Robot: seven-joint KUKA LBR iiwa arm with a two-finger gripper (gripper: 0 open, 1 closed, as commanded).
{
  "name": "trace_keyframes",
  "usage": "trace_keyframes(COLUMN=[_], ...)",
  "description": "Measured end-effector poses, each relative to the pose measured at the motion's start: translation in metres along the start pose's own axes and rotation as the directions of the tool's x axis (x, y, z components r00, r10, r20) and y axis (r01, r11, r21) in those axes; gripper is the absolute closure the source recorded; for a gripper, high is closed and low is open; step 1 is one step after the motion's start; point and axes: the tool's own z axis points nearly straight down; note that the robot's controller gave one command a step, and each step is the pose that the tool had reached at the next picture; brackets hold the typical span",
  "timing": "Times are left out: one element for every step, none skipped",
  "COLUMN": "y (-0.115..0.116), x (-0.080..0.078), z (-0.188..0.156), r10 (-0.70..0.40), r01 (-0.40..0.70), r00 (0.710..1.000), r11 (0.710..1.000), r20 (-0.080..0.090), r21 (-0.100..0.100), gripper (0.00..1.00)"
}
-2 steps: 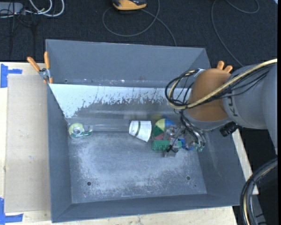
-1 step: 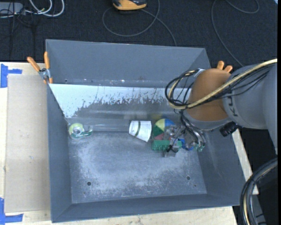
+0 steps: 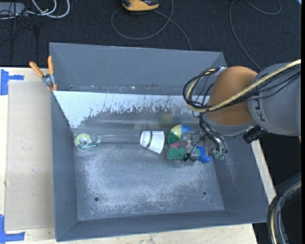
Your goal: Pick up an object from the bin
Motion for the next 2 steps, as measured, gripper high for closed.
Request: trace_keyframes(y=[0.006,-0.001], x=[-0.003,-0.004], z=[-0.049,-0.113], r10=[0.008,-0.009], r01=[-0.008,0.009], r00=[1.000,1.000], r11=[1.000,1.000], r20=[0.004,-0.001], r21=[0.000,0.000], gripper=[1.00,1.00])
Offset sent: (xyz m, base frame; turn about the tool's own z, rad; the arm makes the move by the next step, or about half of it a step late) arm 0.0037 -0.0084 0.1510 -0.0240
